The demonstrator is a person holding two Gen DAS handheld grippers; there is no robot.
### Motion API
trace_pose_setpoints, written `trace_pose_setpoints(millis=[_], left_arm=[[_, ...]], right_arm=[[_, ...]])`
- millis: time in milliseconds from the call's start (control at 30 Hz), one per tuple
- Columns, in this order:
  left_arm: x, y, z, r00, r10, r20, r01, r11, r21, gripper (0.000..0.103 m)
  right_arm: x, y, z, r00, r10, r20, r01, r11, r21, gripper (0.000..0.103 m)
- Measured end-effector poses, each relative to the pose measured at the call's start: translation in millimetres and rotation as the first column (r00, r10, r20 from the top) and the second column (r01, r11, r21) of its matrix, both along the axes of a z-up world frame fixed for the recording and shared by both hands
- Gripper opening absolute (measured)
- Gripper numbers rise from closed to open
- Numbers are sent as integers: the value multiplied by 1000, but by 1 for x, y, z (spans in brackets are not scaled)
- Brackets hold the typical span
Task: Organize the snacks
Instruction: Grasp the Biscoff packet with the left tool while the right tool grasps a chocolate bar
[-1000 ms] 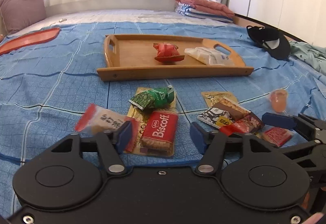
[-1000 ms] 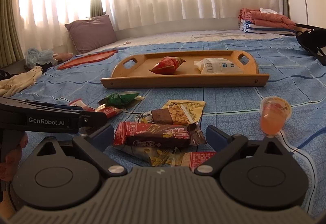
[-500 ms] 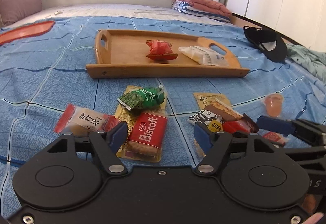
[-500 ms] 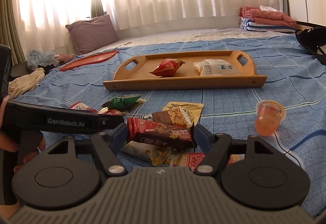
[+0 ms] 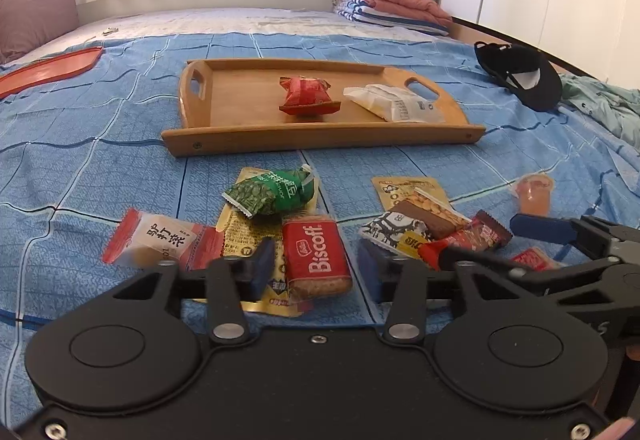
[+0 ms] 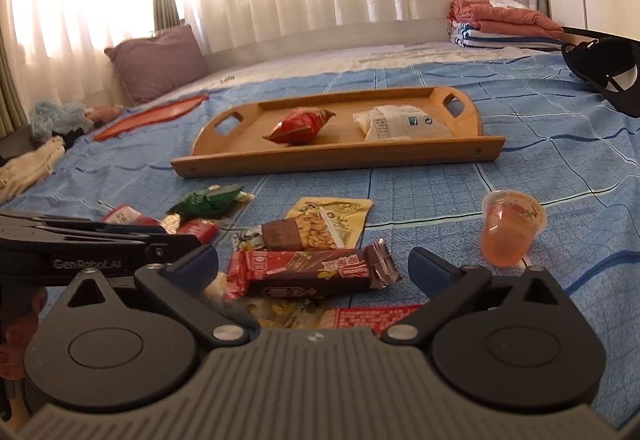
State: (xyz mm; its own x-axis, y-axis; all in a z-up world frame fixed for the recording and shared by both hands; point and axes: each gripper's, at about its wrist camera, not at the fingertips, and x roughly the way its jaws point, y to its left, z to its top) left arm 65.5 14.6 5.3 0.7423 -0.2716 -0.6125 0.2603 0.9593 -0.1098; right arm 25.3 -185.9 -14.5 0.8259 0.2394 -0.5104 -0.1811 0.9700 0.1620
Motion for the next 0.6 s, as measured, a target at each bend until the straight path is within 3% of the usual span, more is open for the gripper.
trace_pose_setpoints(millis=[100, 133, 167, 233, 400, 600], left_arm=[[6, -2, -2, 1000, 7, -4, -7, 1000, -3, 48], [8, -3, -3, 1000, 12, -6, -11, 1000, 14, 45], [7, -6, -3, 1000, 22, 2, -22, 999, 46, 33], [5, -10, -2, 1000, 16, 6, -16, 996, 88, 32], [-5, -12, 6, 1000, 5, 5, -5, 997, 81, 32], [-16, -13, 35, 996, -11, 83, 4, 997, 81, 32]], right_arm=[[7, 1, 0, 998, 52, -30, -53, 998, -20, 98], [7, 1, 0, 997, 65, -38, -65, 998, -15, 87], [7, 1, 0, 996, 75, -46, -76, 997, -8, 75], [4, 0, 2, 996, 79, -45, -78, 997, 9, 69], [-6, 0, 11, 996, 85, -19, -85, 996, 6, 69], [-8, -8, 29, 997, 78, 23, -79, 997, 24, 68]])
